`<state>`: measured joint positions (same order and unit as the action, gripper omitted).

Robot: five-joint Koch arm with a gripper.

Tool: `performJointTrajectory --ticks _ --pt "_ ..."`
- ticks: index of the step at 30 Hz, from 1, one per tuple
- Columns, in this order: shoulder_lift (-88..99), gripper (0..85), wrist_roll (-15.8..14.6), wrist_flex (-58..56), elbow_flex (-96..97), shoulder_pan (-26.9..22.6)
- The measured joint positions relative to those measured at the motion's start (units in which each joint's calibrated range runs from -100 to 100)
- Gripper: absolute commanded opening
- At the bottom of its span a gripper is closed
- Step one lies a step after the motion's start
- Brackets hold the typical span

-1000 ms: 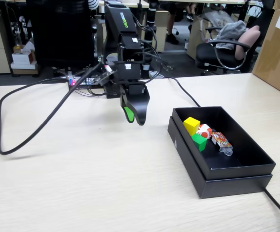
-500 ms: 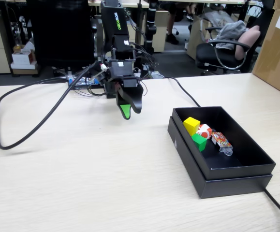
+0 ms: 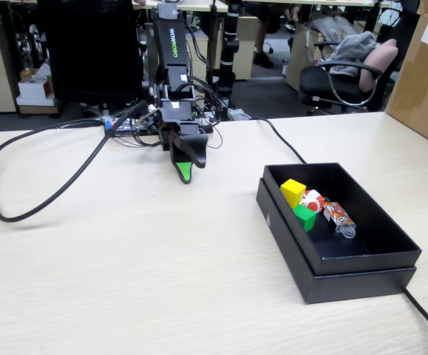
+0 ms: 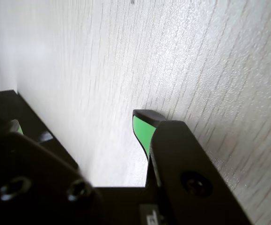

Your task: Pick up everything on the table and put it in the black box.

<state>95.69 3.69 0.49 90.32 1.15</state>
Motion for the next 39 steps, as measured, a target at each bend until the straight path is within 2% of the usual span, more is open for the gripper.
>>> performJointTrajectory --ticks 10,20,39 --pt "2.9 46.5 -1.0 5.8 5.2 -0.9" --pt "2.9 46.5 -5.0 6.6 6.3 -1.0" --pt "2.9 49.1 -5.1 6.2 6.4 -0.7"
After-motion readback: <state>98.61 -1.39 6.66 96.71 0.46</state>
